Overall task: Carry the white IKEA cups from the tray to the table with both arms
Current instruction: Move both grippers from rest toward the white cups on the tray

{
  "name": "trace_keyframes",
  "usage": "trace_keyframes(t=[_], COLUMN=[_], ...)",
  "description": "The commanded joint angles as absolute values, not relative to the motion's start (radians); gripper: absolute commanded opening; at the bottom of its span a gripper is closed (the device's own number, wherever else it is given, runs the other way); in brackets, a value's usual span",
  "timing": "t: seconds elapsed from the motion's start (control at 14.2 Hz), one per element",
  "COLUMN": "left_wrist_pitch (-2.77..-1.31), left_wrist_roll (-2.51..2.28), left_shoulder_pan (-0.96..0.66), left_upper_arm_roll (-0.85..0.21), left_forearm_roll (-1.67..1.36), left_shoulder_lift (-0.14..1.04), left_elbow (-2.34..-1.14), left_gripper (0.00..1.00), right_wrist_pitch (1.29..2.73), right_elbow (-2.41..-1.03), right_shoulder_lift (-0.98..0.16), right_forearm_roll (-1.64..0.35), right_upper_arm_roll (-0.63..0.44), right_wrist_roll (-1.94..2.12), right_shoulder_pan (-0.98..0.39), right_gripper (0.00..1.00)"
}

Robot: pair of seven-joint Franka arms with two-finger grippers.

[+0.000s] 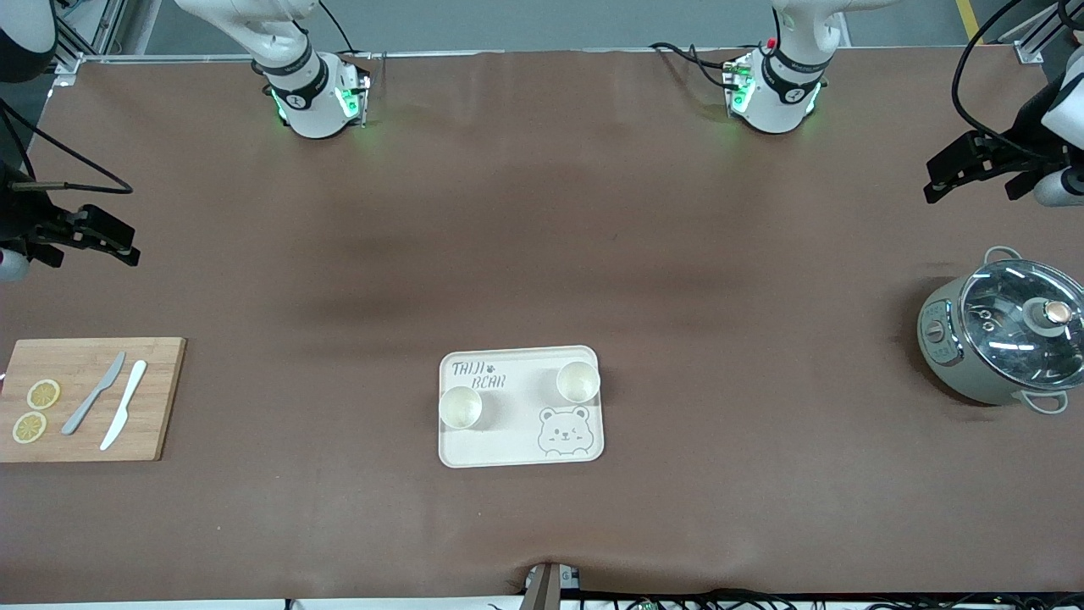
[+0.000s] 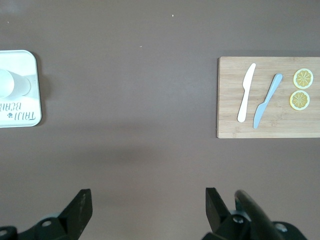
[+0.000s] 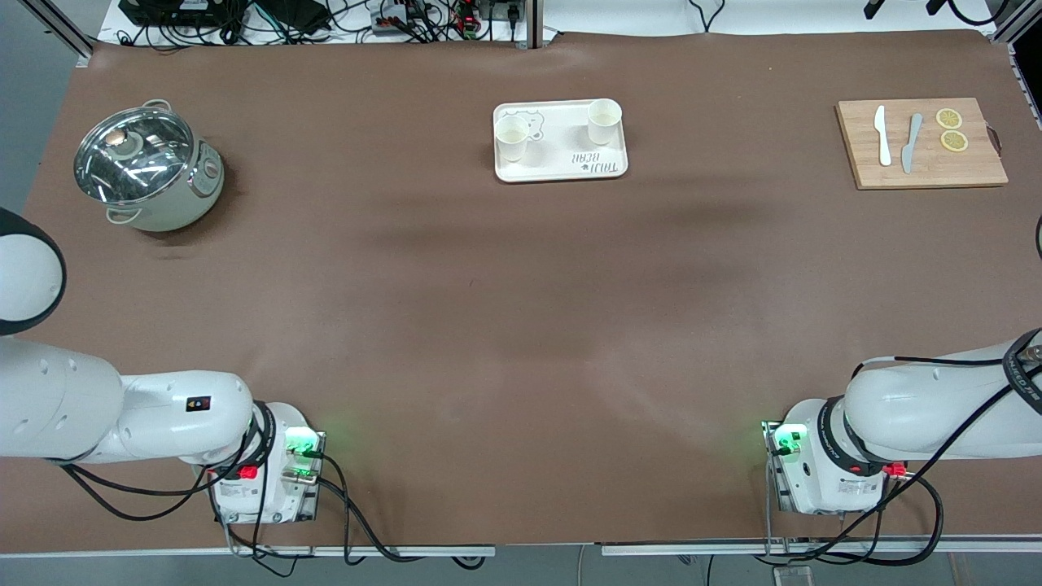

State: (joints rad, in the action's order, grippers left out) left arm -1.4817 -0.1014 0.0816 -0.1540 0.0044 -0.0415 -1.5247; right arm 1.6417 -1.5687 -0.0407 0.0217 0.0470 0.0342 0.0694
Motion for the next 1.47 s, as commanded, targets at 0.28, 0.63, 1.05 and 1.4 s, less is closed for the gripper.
trace_keyframes(t=[0.28, 0.63, 1.05, 1.4], left_wrist_pitch=[-1.479, -1.483, -1.594, -1.736], left_wrist_roll=[-0.074, -0.072, -0.092, -0.097], left_shoulder_pan=[0.104, 0.095, 0.074, 0.037], left_upper_arm_roll=[-0.158, -0.146, -0.161, -0.166], left_forearm_roll=[-0.003, -0.002, -0.015, -0.017], left_shoulder_lift=[-0.012, 0.024, 0.158, 0.270], left_elbow=[-1.499, -1.500, -1.502, -1.500], left_gripper=[1.00, 1.00, 1.00, 1.00], right_wrist_pitch=[1.643, 1.643, 1.663, 1.670], right_elbow=[-1.559, -1.559, -1.555, -1.465], right_shoulder_lift=[-0.048, -0.048, -0.060, -0.172], right_forearm_roll=[0.029, 0.029, -0.060, -0.069], right_upper_arm_roll=[0.054, 0.054, 0.057, 0.063], right_wrist_roll=[0.026, 0.026, 0.002, -0.202], right_shoulder_pan=[0.100, 0.100, 0.086, -0.009], right_gripper=[1.00, 1.00, 1.00, 1.00])
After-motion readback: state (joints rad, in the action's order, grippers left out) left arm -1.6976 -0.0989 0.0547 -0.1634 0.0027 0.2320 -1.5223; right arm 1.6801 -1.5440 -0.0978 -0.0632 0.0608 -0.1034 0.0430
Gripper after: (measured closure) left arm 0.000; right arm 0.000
